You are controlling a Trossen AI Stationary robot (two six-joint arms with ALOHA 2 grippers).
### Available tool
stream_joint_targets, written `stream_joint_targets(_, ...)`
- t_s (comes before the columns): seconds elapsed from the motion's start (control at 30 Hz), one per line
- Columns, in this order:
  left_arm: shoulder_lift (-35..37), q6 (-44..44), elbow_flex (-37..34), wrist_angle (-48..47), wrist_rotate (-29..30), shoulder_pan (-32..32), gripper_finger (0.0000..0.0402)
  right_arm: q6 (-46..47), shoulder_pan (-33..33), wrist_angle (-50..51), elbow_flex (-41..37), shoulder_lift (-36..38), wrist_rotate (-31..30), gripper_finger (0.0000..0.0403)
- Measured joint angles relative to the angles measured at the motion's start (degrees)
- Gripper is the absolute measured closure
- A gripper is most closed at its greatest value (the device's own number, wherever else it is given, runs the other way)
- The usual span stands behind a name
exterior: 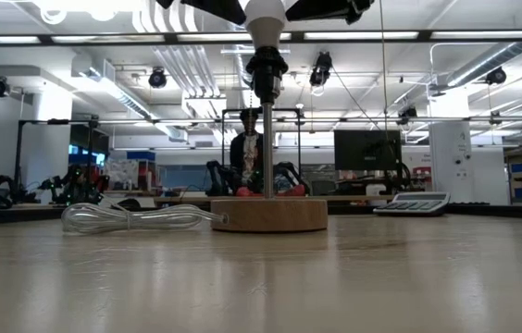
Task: Screw lightbulb
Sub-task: Insert the lightbulb into the brown lamp
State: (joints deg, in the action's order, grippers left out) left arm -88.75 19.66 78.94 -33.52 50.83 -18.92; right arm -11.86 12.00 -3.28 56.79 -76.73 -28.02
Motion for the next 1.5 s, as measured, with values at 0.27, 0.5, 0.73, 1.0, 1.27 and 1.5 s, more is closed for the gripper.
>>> stream_joint_targets(0.27, 0.2, 2.1, 0.0, -2.7, 0.5, -0.4, 0.0401, 0.3, 0.9, 0.6, 0.0, -0.1, 0.0, 0.0403)
stream_joint_targets(0.5, 1.8, 2.0, 0.9, -1.8, 0.2, -3.7, 0.0402, -0.3, 0.3, 2.6, 0.0, 0.1, -7.9, 0.0403)
stream_joint_targets(0.73, 1.6, -0.1, 0.1, 1.4, 0.9, -3.1, 0.0402, -1.5, -1.6, 0.9, 0.1, 0.0, -5.2, 0.0403)
stream_joint_targets(1.0, 1.6, -0.1, 0.0, 1.4, 1.1, -1.1, 0.0402, -0.7, -1.4, 0.8, 0.1, 0.0, -2.6, 0.0403)
stream_joint_targets(1.27, 1.6, -0.1, -0.3, 1.1, 1.7, 0.1, 0.0401, 0.4, -0.6, 1.0, 0.1, 0.0, -0.4, 0.0403)
stream_joint_targets(1.5, 1.6, -0.5, -0.3, 0.4, 3.9, 0.1, 0.0402, 0.4, 0.6, 1.3, 0.1, -0.1, 0.3, 0.0403)
